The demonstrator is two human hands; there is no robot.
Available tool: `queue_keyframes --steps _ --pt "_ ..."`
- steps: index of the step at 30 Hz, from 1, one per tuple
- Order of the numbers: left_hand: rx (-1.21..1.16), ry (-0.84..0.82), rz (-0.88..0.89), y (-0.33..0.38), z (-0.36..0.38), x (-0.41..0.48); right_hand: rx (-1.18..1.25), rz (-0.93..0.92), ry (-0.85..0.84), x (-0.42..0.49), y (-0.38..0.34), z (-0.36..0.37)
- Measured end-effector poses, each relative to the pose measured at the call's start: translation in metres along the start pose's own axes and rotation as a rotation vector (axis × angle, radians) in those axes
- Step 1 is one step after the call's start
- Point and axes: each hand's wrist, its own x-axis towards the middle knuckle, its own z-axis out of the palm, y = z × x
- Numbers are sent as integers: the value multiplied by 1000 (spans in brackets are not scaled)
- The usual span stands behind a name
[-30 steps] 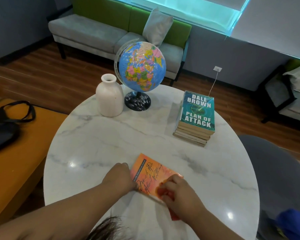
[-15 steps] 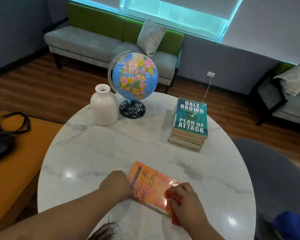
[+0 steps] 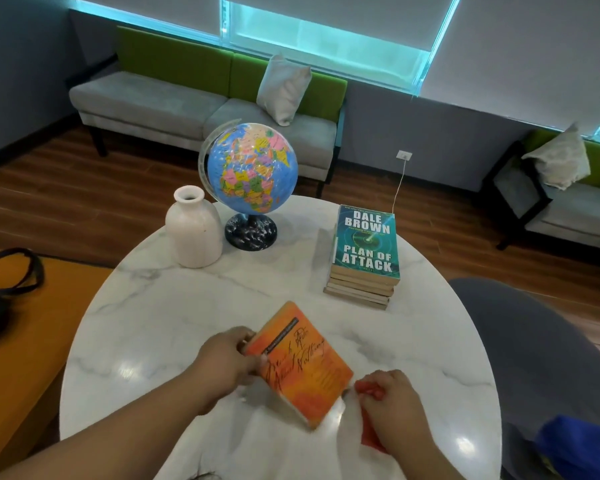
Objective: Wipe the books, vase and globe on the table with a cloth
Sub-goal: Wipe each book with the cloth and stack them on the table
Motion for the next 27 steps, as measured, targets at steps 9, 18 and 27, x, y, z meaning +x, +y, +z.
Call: queue_keyframes --steps 9,18,27 --pt "382 37 385 69 -25 0 234 -41 -119 10 -29 -47" --pt "270 -83 429 112 -17 2 446 10 -269 -1 -46 -38" --pt "-53 -276 193 63 26 7 823 57 -279 2 -54 -49"
